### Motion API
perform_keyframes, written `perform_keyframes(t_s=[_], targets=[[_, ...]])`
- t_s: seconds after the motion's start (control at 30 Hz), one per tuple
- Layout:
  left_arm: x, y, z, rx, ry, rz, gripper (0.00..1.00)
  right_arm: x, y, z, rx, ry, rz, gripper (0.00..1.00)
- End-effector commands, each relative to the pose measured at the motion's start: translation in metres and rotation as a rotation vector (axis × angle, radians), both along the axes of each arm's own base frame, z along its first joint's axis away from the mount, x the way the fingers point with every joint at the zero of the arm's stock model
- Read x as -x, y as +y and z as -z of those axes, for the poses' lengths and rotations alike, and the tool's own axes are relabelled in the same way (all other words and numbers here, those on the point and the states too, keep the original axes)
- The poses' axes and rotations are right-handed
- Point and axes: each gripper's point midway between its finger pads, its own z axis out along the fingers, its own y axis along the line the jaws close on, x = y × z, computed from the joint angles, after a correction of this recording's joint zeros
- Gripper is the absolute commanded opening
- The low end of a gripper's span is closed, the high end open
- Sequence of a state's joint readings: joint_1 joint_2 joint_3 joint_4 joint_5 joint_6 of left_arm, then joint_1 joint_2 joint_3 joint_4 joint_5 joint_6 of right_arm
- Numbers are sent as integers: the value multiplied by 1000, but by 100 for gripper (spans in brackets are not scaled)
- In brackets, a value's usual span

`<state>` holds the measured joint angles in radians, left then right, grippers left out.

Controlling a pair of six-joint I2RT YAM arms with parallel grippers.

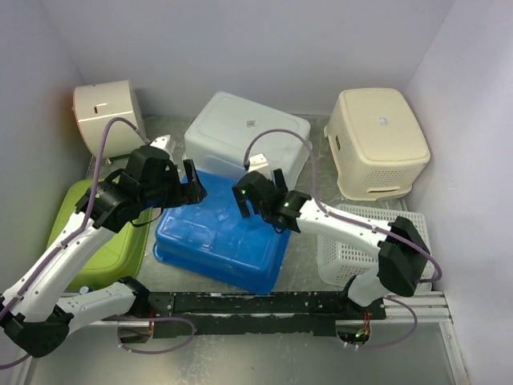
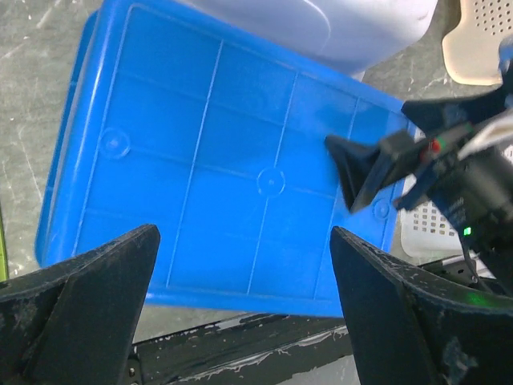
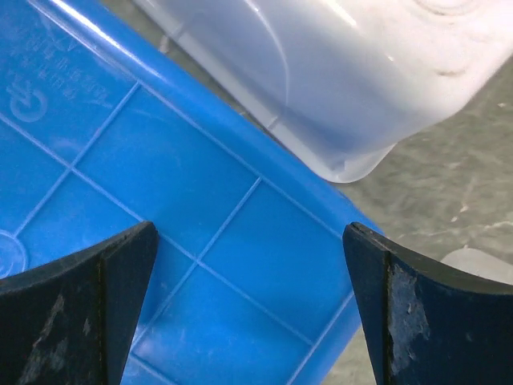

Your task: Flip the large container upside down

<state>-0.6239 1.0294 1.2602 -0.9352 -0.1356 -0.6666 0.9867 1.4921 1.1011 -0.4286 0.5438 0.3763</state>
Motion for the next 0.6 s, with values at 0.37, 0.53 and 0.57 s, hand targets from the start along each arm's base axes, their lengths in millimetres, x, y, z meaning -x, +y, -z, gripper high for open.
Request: perform_keyframes(t_s=[0.37, 0.53, 0.57], targets=[[-37, -20, -63, 62, -225, 38, 99, -49, -31, -77, 43, -107, 40, 100], [-52, -27, -98, 126, -363, 29, 99, -50, -50, -134, -70, -199, 166, 100], [-55, -26, -101, 123, -380, 20, 99, -49, -58, -143, -84, -223, 204, 100]])
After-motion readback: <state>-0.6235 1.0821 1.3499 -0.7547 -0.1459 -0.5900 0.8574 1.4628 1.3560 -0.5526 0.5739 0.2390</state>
